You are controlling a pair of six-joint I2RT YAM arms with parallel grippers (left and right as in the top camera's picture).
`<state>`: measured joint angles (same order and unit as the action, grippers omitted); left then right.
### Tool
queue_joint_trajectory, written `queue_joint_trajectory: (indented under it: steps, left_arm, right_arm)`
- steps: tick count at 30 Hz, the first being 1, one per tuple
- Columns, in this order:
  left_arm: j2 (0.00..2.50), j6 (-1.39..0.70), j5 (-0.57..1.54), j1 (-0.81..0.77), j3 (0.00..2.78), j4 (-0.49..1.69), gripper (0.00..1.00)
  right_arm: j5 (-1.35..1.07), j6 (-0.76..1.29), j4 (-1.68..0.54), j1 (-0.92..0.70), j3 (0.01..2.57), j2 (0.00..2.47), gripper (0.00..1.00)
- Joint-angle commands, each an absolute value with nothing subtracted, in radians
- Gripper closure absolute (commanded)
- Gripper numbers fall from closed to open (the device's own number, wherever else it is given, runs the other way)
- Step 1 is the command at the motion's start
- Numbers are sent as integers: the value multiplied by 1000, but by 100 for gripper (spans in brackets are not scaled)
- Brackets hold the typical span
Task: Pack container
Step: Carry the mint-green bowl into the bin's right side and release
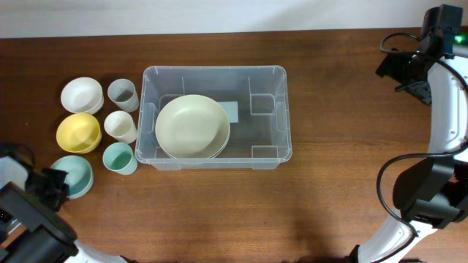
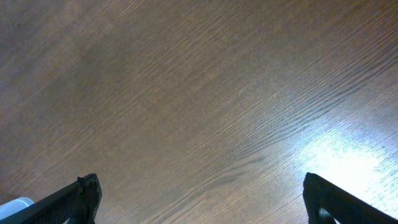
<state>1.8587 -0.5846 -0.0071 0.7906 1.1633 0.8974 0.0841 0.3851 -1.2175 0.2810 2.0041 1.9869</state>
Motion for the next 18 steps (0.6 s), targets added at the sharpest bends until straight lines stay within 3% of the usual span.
queue_joint_trajectory:
  steps: [1, 10, 18]
  left_arm:
    - [1866, -591, -60, 881, 1151, 924, 99]
    - [1592, -570, 90, 1015, 1186, 915, 99]
    - [1231, -474, 462, 880, 1190, 709, 99]
  right_arm:
    - [86, 386, -1214, 282, 2001, 1987, 1]
    - [86, 386, -1214, 282, 2001, 1987, 1]
    - [86, 386, -1214, 282, 2001, 1987, 1]
